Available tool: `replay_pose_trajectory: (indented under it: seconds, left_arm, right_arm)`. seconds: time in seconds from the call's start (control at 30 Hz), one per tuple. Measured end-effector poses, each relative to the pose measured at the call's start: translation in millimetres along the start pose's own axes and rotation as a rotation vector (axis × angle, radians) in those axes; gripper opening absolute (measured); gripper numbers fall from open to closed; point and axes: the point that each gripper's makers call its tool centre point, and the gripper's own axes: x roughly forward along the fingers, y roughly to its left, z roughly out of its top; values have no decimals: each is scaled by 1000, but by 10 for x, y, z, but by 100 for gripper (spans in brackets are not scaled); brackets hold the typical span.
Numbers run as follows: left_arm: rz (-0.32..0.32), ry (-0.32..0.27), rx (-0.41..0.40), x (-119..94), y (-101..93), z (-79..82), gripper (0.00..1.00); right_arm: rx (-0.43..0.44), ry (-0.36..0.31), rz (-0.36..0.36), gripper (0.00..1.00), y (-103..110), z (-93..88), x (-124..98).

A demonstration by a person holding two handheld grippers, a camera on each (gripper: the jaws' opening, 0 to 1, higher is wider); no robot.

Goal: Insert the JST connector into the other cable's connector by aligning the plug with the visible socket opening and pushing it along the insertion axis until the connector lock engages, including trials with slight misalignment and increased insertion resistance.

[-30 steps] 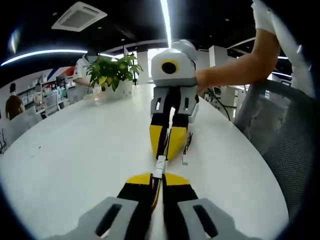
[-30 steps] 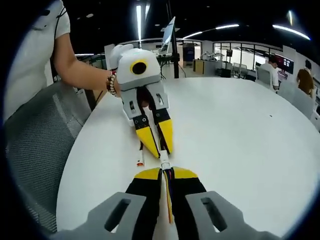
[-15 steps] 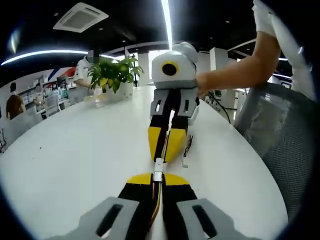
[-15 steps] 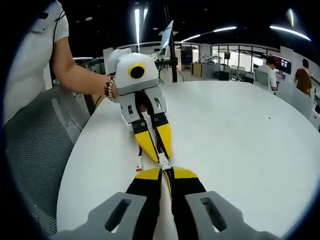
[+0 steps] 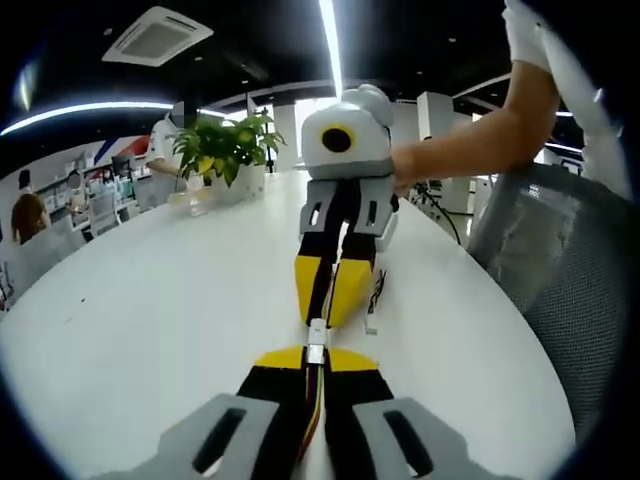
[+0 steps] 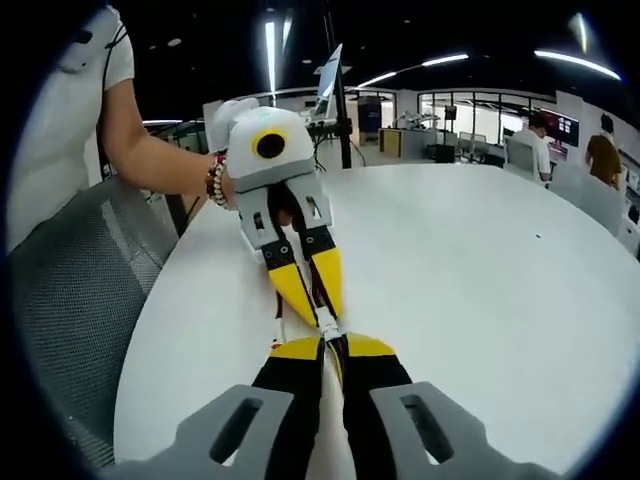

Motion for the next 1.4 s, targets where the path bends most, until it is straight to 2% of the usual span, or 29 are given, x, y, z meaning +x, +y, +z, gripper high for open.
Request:
replay_pose_trajectory:
  seconds: [0.17,0.4,0.67,0.8,0.97,1.07,1.27,1.4]
  left_arm:
    - [24,21,44,37,45,-19,0]
    - [75,22,26,28,171,-2,0]
    - [108,61,4,42,232,-111,1]
    - [128,37,-16,38,270,-74,2]
    - [140,45,-15,41,282,-99,3]
    - [136,54,-24,43,274,-126,3]
    - [135,51,-28,34,266,-112,4]
    - [139,27,-55,-2,283,-63,8]
  right_arm:
    - [-17,0,-33,4,-56,-31,-8]
    - [-24,-38,-81,4,-153,3,0]
    - [-65,-18,-118,4,-197,-59,101]
    - [-62,-12,-139,5,-241,-86,108]
    - [-70,-8,-147,5,-250,-94,112]
    - [-68,3,-156,12,-262,-121,115]
    - [-56,-16,-171,14,-306,-69,70]
    - [-50,-38,-193,13,-355,3,-10]
